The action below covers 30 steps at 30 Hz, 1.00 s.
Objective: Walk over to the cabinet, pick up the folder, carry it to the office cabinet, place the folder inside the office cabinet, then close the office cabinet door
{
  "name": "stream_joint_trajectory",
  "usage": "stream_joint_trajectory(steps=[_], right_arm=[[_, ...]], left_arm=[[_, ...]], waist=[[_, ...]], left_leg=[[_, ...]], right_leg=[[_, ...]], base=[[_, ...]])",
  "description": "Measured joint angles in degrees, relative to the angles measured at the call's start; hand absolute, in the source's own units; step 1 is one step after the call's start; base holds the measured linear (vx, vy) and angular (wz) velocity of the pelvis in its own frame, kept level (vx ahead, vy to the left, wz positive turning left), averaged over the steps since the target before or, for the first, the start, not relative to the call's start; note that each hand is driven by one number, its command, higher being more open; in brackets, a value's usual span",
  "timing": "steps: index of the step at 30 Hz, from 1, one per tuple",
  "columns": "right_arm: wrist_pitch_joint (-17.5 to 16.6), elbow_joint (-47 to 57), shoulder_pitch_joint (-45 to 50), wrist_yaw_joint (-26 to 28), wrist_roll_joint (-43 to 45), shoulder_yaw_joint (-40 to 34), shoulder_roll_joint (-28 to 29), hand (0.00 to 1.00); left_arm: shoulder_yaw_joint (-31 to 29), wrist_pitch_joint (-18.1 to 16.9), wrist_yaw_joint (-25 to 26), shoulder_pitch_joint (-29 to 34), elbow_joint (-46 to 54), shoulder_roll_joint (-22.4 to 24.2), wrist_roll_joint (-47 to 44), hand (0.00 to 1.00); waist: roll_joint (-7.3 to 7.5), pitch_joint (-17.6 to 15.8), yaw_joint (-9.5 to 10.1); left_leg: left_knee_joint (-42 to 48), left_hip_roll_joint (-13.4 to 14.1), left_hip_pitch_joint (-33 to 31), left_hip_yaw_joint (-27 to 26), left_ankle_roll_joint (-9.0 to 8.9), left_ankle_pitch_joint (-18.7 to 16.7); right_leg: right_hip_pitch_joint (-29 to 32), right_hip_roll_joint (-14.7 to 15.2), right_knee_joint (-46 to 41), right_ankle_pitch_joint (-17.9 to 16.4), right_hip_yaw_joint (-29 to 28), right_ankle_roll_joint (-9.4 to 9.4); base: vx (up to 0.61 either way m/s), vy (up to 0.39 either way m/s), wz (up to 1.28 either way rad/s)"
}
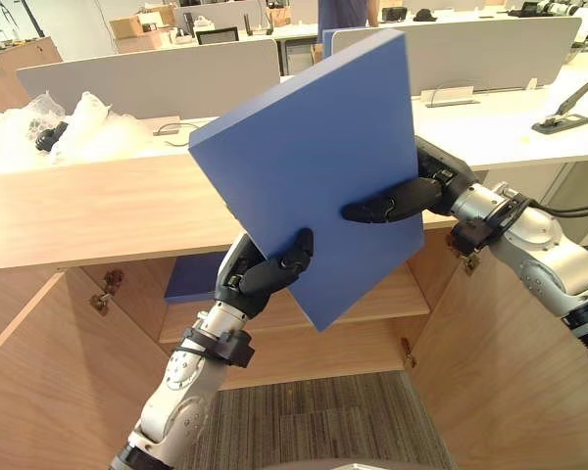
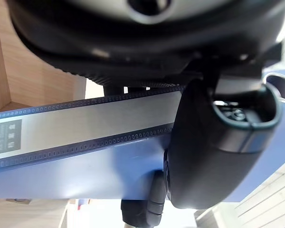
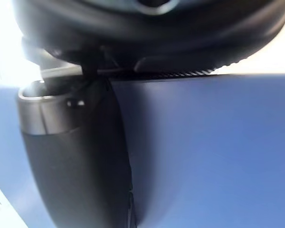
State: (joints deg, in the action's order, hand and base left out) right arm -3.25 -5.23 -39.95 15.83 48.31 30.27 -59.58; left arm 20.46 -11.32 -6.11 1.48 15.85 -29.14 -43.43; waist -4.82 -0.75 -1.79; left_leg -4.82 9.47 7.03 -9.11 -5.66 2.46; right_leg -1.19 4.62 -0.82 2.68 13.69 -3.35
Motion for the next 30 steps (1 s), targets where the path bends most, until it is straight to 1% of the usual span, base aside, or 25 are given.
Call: stream_joint_trajectory(steps=[1, 3, 5, 6, 8, 9, 12, 13, 15, 17, 19, 20, 21, 22, 23, 24, 25, 27, 29, 30], right_arm=[[0.0, -0.1, -0.6, 0.3, 1.1, 1.1, -1.0, 0.00], [0.8, -0.2, -3.2, 3.3, 4.1, 4.7, -5.1, 0.00], [1.0, -0.1, -3.3, 6.4, 4.8, 5.1, -7.6, 0.00], [1.0, 0.1, -3.3, 7.7, 5.3, 5.2, -8.3, 0.00], [1.0, 0.7, -3.2, 8.4, 5.5, 5.1, -8.3, 0.00], [1.0, 1.1, -3.0, 8.9, 5.4, 4.9, -8.3, 0.00], [1.0, 2.3, -0.1, 9.0, 2.8, 0.8, -6.4, 0.00], [1.0, 2.8, 0.8, 9.0, 0.5, -1.3, -5.3, 0.00], [1.0, 4.6, 0.9, 8.6, -5.0, -2.9, -3.8, 0.00], [0.7, 9.3, 1.1, 8.6, -12.5, -5.2, -2.2, 0.00], [0.4, 13.9, 2.1, 8.7, -17.2, -6.9, 0.9, 0.00], [0.2, 14.8, 2.1, 8.6, -18.1, -7.0, 2.4, 0.00], [-0.6, 16.9, 2.3, 8.6, -20.4, -7.6, 5.7, 0.00], [-1.1, 18.0, 2.4, 8.6, -21.6, -8.1, 7.0, 0.00], [-2.7, 20.4, 2.8, 8.3, -24.6, -9.3, 9.2, 0.00], [-4.5, 22.5, 3.5, 6.9, -28.1, -11.2, 11.8, 0.00], [-5.5, 23.3, 3.7, 6.0, -29.5, -12.2, 13.2, 0.00], [-10.0, 26.3, 5.6, 0.6, -37.7, -15.9, 17.1, 0.00], [-11.9, 27.6, 7.7, -1.6, -40.6, -17.0, 17.8, 0.00], [-12.8, 28.4, 10.3, -2.7, -42.6, -17.0, 17.9, 0.00]], left_arm=[[0.2, -0.2, 0.0, -0.6, 0.0, -1.1, -0.1, 0.00], [1.8, -1.5, -0.1, -2.7, -0.5, -5.8, -1.7, 0.00], [2.8, -2.5, -0.5, -3.7, -0.5, -8.8, -2.3, 0.00], [3.1, -3.2, -0.5, -4.1, -0.7, -10.0, -2.3, 0.00], [3.1, -4.2, -0.8, -4.5, -1.7, -10.7, -2.4, 0.00], [3.1, -4.9, -1.3, -4.8, -2.7, -11.1, -2.9, 1.00], [3.5, -5.5, -4.6, -4.8, -5.6, -10.9, -4.4, 1.00], [4.0, -5.4, -5.8, -4.7, -7.2, -10.9, -4.4, 1.00], [5.5, -3.7, -7.3, -4.7, -9.8, -11.0, -4.5, 1.00], [9.6, -1.0, -10.4, -4.5, -13.6, -10.9, -4.4, 1.00], [13.7, 1.8, -14.0, -4.4, -17.3, -10.5, -3.4, 1.00], [14.9, 2.6, -15.0, -4.4, -18.4, -10.1, -3.0, 1.00], [16.5, 4.3, -17.2, -3.9, -21.1, -8.3, -1.8, 1.00], [17.1, 4.9, -18.0, -3.6, -22.7, -7.2, -0.9, 1.00], [17.3, 5.8, -19.1, -2.4, -25.8, -4.2, 1.2, 1.00], [17.3, 6.6, -19.7, -1.4, -28.8, -1.1, 3.4, 1.00], [17.3, 6.7, -19.9, -0.9, -30.3, 0.4, 4.3, 1.00], [16.9, 6.8, -18.9, 0.5, -35.5, 5.3, 10.7, 1.00], [16.3, 6.8, -17.9, 1.0, -38.9, 7.1, 13.9, 1.00], [15.0, 6.4, -16.7, 1.6, -42.0, 8.4, 17.6, 1.00]], waist=[[0.03, 0.0, 0.03], [0.11, 0.1, 0.19], [0.30, 0.1, 0.30], [0.33, 0.2, 0.27], [0.33, 0.2, 0.20], [0.34, 0.2, 0.14], [0.37, 0.2, 0.16], [0.37, 0.2, 0.15], [0.34, 0.2, 0.10], [0.35, 0.2, -0.19], [0.41, 0.2, -0.81], [0.41, 0.2, -1.08], [0.41, 0.2, -1.56], [0.41, 0.2, -1.61], [0.45, 0.2, -1.74], [0.49, 0.2, -1.71], [0.51, 0.3, -1.67], [0.70, 0.4, -1.35], [1.00, 0.6, -1.34], [1.32, 0.8, -1.43]], left_leg=[[0.0, 0.0, 0.0, 0.0, -0.05, 0.1], [0.0, 0.1, -0.1, 0.0, -0.09, 0.1], [0.0, 0.1, -0.1, -0.1, -0.10, 0.1], [0.0, 0.1, -0.1, -0.1, -0.10, 0.1], [0.0, 0.1, -0.1, -0.3, -0.10, 0.1], [0.0, 0.1, -0.1, -0.4, -0.10, 0.1], [0.0, 0.1, -0.3, -0.6, -0.10, 0.1], [0.0, 0.1, -0.4, -0.7, -0.10, 0.1], [0.0, 0.2, -0.5, -1.1, -0.10, 0.1], [0.0, 0.2, -0.9, -1.2, -0.11, 0.1], [0.0, 0.3, -1.0, -1.3, -0.11, 0.1], [0.0, 0.3, -1.0, -1.3, -0.12, 0.1], [0.0, 0.3, -1.0, -1.4, -0.12, 0.1], [0.0, 0.3, -1.0, -1.4, -0.12, 0.1], [0.0, 0.3, -1.1, -1.5, -0.12, 0.1], [0.0, 0.3, -1.1, -1.6, -0.11, 0.1], [0.0, 0.3, -1.2, -1.6, -0.11, 0.1], [0.0, 0.3, -1.2, -1.5, -0.11, 0.1], [0.0, 0.4, -1.2, -1.5, -0.10, 0.1], [0.0, 0.4, -1.2, -1.5, -0.09, 0.1]], right_leg=[[0.0, 0.0, 0.1, 0.1, 0.0, 0.03], [0.0, -0.1, 0.3, 0.3, 0.0, 0.11], [0.0, -0.1, 0.3, 0.3, 0.0, 0.13], [0.0, -0.1, 0.3, 0.3, -0.1, 0.14], [0.1, -0.1, 0.3, 0.3, -0.2, 0.14], [0.1, -0.2, 0.3, 0.3, -0.2, 0.14], [0.3, -0.2, 0.3, 0.3, -0.3, 0.14], [0.5, -0.2, 0.3, 0.3, -0.4, 0.14], [0.8, -0.2, 0.3, 0.3, -0.7, 0.14], [1.3, -0.3, 0.3, 0.3, -0.9, 0.13], [1.4, -0.4, 0.4, 0.3, -1.0, 0.13], [1.4, -0.4, 0.4, 0.3, -1.1, 0.13], [1.5, -0.4, 0.4, 0.3, -1.1, 0.13], [1.6, -0.4, 0.4, 0.3, -1.2, 0.13], [1.7, -0.4, 0.4, 0.3, -1.4, 0.13], [1.9, -0.4, 0.4, 0.3, -1.5, 0.13], [1.9, -0.4, 0.4, 0.3, -1.5, 0.13], [1.9, -0.5, 0.4, 0.3, -1.4, 0.14], [1.9, -0.5, 0.4, 0.4, -1.4, 0.17], [1.9, -0.5, 0.4, 0.4, -1.4, 0.17]], base=[[-0.05, 0.022, -0.02], [-0.03, 0.018, 0.00], [0.00, 0.000, 0.00], [0.00, 0.000, 0.00], [0.00, 0.000, 0.00], [0.00, 0.000, 0.00], [0.00, 0.000, 0.00], [-0.01, 0.029, -0.05], [-0.01, 0.026, -0.07], [0.00, 0.022, -0.05], [0.00, 0.009, -0.02], [0.01, 0.022, -0.05], [0.00, 0.016, -0.05], [0.00, 0.022, -0.08], [-0.01, 0.023, -0.06], [-0.01, 0.023, -0.05], [0.00, 0.000, 0.00], [-0.02, 0.012, 0.01], [-0.04, 0.022, 0.00], [-0.05, 0.026, -0.01]])
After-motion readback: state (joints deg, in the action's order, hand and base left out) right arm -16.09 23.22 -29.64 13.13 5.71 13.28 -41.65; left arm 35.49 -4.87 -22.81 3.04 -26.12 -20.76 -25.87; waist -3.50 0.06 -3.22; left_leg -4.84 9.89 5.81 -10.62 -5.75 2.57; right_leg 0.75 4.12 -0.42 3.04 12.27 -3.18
